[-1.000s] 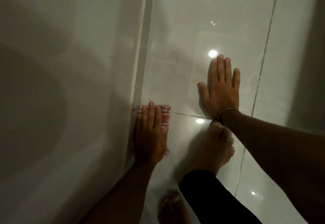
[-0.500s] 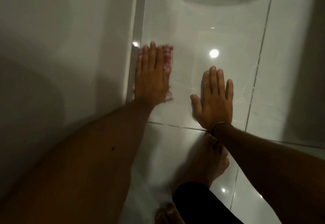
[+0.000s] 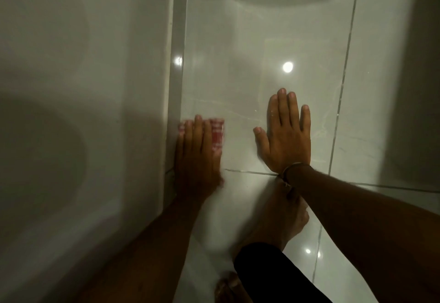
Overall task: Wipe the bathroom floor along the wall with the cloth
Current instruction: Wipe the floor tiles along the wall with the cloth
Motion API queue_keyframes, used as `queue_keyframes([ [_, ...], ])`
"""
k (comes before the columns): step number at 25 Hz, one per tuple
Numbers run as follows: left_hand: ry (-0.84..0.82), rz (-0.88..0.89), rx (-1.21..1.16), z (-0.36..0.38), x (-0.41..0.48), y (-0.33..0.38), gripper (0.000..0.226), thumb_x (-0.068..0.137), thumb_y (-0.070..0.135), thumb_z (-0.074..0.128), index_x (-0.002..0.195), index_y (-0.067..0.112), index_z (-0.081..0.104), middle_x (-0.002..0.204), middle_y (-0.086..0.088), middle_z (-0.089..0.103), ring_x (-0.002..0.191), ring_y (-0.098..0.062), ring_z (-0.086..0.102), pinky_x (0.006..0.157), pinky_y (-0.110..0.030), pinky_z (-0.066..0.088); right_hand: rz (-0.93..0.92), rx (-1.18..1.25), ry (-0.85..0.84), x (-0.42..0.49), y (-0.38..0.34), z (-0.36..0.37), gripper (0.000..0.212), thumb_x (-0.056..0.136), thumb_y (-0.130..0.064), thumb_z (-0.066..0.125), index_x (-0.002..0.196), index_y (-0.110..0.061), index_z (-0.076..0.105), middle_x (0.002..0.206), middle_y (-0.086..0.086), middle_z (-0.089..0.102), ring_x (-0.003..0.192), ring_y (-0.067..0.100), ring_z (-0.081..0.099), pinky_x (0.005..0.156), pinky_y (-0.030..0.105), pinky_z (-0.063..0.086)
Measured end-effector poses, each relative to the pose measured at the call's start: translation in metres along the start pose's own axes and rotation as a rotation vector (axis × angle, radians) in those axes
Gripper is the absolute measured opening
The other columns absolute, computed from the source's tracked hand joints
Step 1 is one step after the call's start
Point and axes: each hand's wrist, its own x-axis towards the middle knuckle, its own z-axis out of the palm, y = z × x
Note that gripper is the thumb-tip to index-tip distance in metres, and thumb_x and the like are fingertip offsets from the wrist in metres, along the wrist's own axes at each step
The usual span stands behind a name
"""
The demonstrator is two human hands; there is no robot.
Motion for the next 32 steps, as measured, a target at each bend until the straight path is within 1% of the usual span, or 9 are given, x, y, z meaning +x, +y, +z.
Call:
queue_keyframes([
  [4,-0.185,-0.009,0.082,0.008,-0.121,-0.002,0.072,0.104,0.033,0.052,0.163,0.0,0.029,0.17,-0.028,0.028,0.16,-0.048,0.023,0.128,-0.065,0.026,-0.005,0.021,0.015,0.001,0.003,0.0,0.084,0.108,-0.057,0.031,0.173,-0.008,0.007,0.183,0.014,0.002,0.169,0.032,0.0,0.135,0.057,0.003],
  [7,-0.357,-0.095,0.097,0.009,-0.182,0.004,0.066,0.108,0.04,0.032,0.162,0.001,0.032,0.17,-0.029,0.027,0.157,-0.052,0.026,0.129,-0.065,0.025,-0.003,0.015,0.016,0.001,0.003,0.003,0.085,0.108,-0.057,0.03,0.173,-0.008,0.005,0.183,0.014,0.0,0.169,0.032,-0.002,0.135,0.057,0.002],
  [10,-0.45,-0.069,0.128,0.011,-0.184,0.001,0.069,0.109,0.045,0.022,0.165,0.004,0.025,0.173,-0.028,0.015,0.16,-0.051,0.016,0.132,-0.065,0.015,0.003,-0.003,0.026,0.001,0.003,0.004,0.085,0.108,-0.057,0.029,0.173,-0.009,0.003,0.183,0.013,-0.001,0.169,0.031,-0.002,0.135,0.056,0.002],
  [17,-0.051,-0.047,0.003,0.008,-0.033,0.004,0.065,0.11,0.035,0.04,0.165,0.004,0.025,0.171,-0.025,0.03,0.161,-0.044,0.025,0.133,-0.056,0.022,0.009,0.013,0.034,0.001,0.003,0.005,0.085,0.107,-0.058,0.028,0.173,-0.009,0.005,0.183,0.013,0.002,0.169,0.031,0.0,0.135,0.057,0.003],
  [21,-0.061,-0.01,0.059,-0.005,0.1,0.001,0.085,0.099,0.056,0.023,0.166,0.005,0.015,0.174,-0.024,0.021,0.162,-0.044,0.02,0.133,-0.055,0.018,0.01,0.012,0.037,0.001,0.003,0.007,0.086,0.106,-0.06,0.026,0.173,-0.01,0.007,0.183,0.013,0.003,0.169,0.031,0.0,0.135,0.057,0.003],
  [23,-0.048,-0.03,0.056,-0.005,0.134,0.002,0.08,0.105,0.057,0.004,0.167,0.007,0.012,0.176,-0.022,0.019,0.163,-0.042,0.017,0.133,-0.057,0.019,0.01,0.001,0.04,0.001,0.003,0.008,0.086,0.106,-0.061,0.027,0.173,-0.011,0.007,0.183,0.012,0.003,0.17,0.031,0.0,0.136,0.056,0.002],
  [25,-0.028,-0.021,0.102,-0.002,0.13,0.002,0.081,0.105,0.059,0.005,0.167,0.007,0.009,0.176,-0.022,0.017,0.163,-0.042,0.016,0.133,-0.057,0.02,0.011,-0.007,0.033,0.002,0.003,0.008,0.086,0.106,-0.061,0.027,0.173,-0.011,0.006,0.183,0.012,0.001,0.17,0.03,-0.002,0.136,0.054,0.0],
  [27,-0.046,-0.004,0.144,0.001,0.098,0.002,0.088,0.102,0.062,0.025,0.167,0.006,0.007,0.176,-0.022,0.015,0.163,-0.043,0.015,0.133,-0.057,0.02,0.014,-0.017,0.031,0.001,0.002,0.005,0.086,0.107,-0.06,0.029,0.173,-0.01,0.006,0.183,0.012,0.001,0.17,0.03,-0.002,0.136,0.053,-0.002],
  [32,0.069,0.02,0.046,0.006,0.05,-0.003,0.072,0.11,0.052,0.036,0.167,0.009,0.023,0.175,-0.018,0.026,0.162,-0.039,0.022,0.133,-0.056,0.021,0.013,-0.017,0.033,0.0,0.001,0.005,0.086,0.107,-0.06,0.034,0.173,-0.009,0.009,0.183,0.013,0.004,0.169,0.032,0.002,0.136,0.052,-0.002],
])
